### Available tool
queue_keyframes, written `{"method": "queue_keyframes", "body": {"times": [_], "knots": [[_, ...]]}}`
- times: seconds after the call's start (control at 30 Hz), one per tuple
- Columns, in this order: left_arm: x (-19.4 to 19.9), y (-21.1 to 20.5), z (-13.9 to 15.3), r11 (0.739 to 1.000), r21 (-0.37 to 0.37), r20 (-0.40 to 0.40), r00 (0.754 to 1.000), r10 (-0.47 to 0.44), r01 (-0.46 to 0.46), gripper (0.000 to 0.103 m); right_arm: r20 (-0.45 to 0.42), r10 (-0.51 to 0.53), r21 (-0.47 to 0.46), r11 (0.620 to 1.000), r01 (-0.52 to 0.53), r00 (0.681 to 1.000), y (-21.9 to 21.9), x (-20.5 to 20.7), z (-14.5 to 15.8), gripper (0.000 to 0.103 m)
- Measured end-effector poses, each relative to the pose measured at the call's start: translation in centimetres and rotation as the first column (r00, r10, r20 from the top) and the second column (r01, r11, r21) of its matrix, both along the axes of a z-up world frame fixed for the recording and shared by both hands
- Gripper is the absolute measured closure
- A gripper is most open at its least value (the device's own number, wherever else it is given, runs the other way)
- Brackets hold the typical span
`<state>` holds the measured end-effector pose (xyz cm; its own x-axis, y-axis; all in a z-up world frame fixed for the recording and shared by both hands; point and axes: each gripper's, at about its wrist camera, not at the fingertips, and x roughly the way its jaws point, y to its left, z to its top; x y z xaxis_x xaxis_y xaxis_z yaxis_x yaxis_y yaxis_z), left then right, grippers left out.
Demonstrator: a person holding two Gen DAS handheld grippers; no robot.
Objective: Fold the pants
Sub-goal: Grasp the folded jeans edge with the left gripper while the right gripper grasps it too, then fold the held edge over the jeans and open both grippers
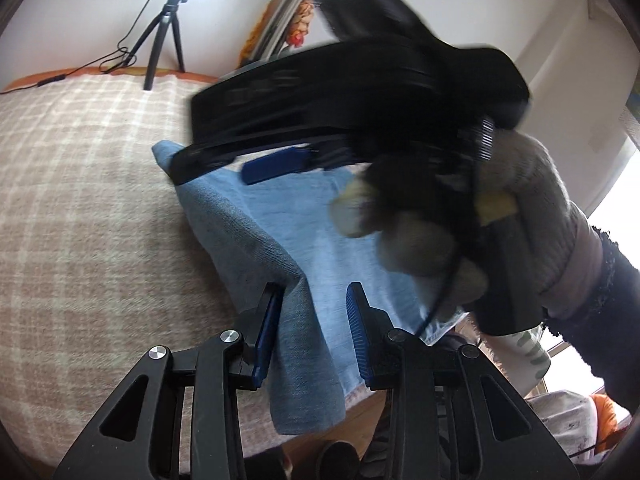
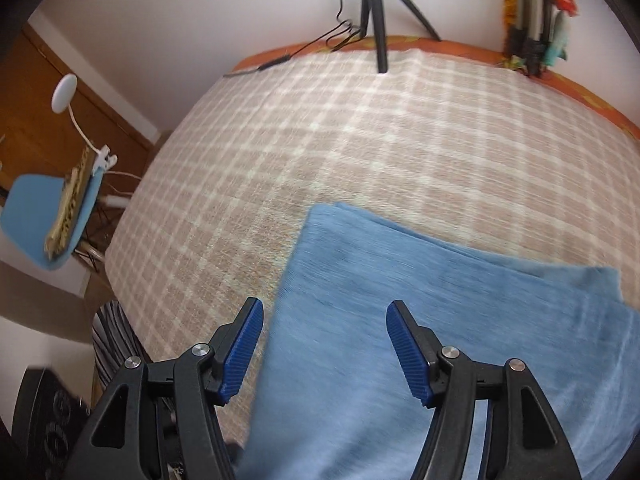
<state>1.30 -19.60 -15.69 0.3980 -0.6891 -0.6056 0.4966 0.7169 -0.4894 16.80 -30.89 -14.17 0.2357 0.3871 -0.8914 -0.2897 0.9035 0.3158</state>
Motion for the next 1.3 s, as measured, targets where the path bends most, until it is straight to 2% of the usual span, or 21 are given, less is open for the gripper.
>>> {"method": "queue_keyframes", "body": {"times": [0.13, 0.23, 0.27, 0.33, 0.37, 0.43, 0.53, 0.6, 0.7, 0.77, 0.83, 0.9, 1.0, 1.3], "knots": [[0.0, -1.0, 0.5, 1.000, -0.002, 0.021, 1.000, -0.021, 0.021, 0.072, -0.007, 0.034, -0.046, 0.998, -0.034, 0.999, 1.2, 0.0, 0.0, 0.036], [-0.2, -1.8, 0.9, 0.999, 0.009, 0.046, 0.998, -0.040, 0.040, 0.072, 0.002, 0.047, -0.129, 0.991, -0.047, 0.999, 1.6, 0.0, -0.1, 0.038], [-0.3, -2.0, 1.0, 0.999, 0.019, 0.055, 0.997, -0.045, 0.044, 0.072, 0.004, 0.051, -0.161, 0.986, -0.050, 0.999, 1.6, 0.0, -0.3, 0.042], [-0.6, -2.2, 1.1, 0.998, 0.032, 0.067, 0.997, -0.049, 0.047, 0.072, -0.005, 0.055, -0.197, 0.979, -0.055, 0.998, 1.5, 0.2, -0.6, 0.075], [-0.7, -2.2, 1.2, 0.998, 0.041, 0.070, 0.996, -0.047, 0.044, 0.072, -0.008, 0.050, -0.187, 0.981, -0.051, 0.999, 1.1, 0.3, -0.7, 0.076], [-1.0, -1.9, 1.3, 0.998, 0.066, 0.080, 0.996, -0.026, 0.020, 0.072, -0.009, 0.034, -0.172, 0.984, -0.035, 0.999, 0.3, 0.5, -0.7, 0.090], [-1.4, -1.1, 1.2, 0.996, 0.085, 0.066, 0.998, 0.014, -0.019, 0.064, -0.006, 0.003, -0.133, 0.991, -0.004, 1.000, -0.8, 0.6, -0.5, 0.094], [-1.7, -0.9, 0.6, 0.995, 0.093, 0.054, 0.998, 0.036, -0.041, 0.051, -0.003, -0.015, -0.109, 0.994, 0.014, 1.000, -1.4, 0.6, -0.3, 0.095], [-2.0, -1.7, -0.5, 0.992, 0.124, 0.028, 0.999, 0.018, -0.021, 0.050, 0.004, -0.031, -0.091, 0.995, 0.032, 0.999, -1.8, 0.5, -0.2, 0.096], [-1.7, -2.1, -1.0, 0.993, 0.115, -0.001, 1.000, 0.008, -0.007, 0.051, 0.014, -0.038, -0.085, 0.996, 0.039, 0.999, -2.0, 0.3, 0.0, 0.096], [-1.2, -1.9, -1.3, 0.996, 0.085, -0.017, 1.000, 0.000, 0.002, 0.060, 0.030, -0.044, -0.078, 0.996, 0.046, 0.999, -2.3, 0.1, 0.4, 0.097], [-1.3, -2.2, -0.9, 0.997, 0.080, -0.008, 1.000, -0.018, 0.018, 0.080, 0.046, -0.056, -0.064, 0.996, 0.058, 0.997, -2.9, -0.2, 1.0, 0.097], [-1.9, -2.7, 0.1, 0.997, 0.066, 0.020, 0.999, -0.043, 0.041, 0.086, 0.072, -0.088, -0.031, 0.995, 0.090, 0.994, -4.3, -0.5, 1.9, 0.098], [-1.8, -6.8, 3.1, 0.988, 0.012, 0.073, 0.985, -0.155, 0.155, 0.088, 0.167, -0.193, 0.014, 0.981, 0.193, 0.967, -10.3, -2.3, 5.5, 0.099]]}}
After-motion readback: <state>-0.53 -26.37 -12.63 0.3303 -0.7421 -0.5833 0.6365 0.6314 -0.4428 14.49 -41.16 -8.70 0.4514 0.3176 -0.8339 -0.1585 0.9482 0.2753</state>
